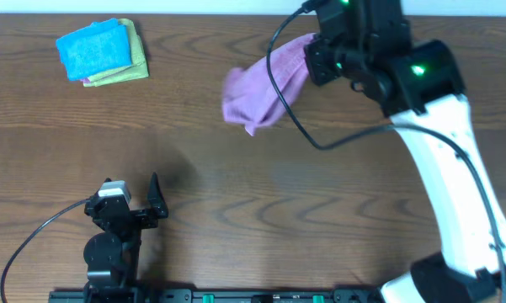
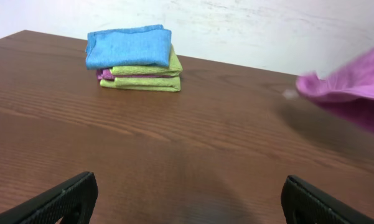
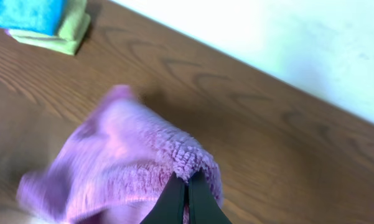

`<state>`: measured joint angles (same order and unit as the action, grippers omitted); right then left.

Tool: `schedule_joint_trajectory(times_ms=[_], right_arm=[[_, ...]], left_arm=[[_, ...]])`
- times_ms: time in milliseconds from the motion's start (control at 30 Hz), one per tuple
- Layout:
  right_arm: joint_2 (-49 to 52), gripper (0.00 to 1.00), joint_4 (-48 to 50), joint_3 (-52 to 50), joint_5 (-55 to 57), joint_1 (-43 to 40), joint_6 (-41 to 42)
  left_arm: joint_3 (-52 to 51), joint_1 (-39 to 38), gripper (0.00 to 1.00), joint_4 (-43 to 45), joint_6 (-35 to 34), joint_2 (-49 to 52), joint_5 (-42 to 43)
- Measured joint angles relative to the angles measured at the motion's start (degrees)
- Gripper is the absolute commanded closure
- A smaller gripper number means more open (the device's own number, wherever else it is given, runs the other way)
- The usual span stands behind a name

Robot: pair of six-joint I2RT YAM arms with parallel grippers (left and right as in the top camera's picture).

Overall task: Fold the cloth
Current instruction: 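Lift the purple cloth with the right gripper and drag it toward center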

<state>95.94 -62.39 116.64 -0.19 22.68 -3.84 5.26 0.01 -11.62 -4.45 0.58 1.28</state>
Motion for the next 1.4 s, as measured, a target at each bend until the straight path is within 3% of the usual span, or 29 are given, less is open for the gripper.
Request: schedule_joint_trajectory(times_ms=[333,1133,1300,1400], right_arm=[[-2.56,0.99,-2.71,-2.45,-0.48,0.74,-0.59],[0.85,0.99,-2.32,-3.91,-8.17,15.52,-2.29],[2.03,0.99,-2.27,-3.93,-3.82,13.94,-2.69],[7.56,0.99,-1.62,-5.07,-1.46,8.52,-2.67]], left_arm=[[0.0,0.0,0.05,0.0,0.0,0.0,0.0],[0.0,0.0,0.05,0.0,0.0,0.0,0.0],[0.0,0.0,0.04,0.0,0.0,0.0,0.0],[0.0,0.0,0.05,0.0,0.0,0.0,0.0]])
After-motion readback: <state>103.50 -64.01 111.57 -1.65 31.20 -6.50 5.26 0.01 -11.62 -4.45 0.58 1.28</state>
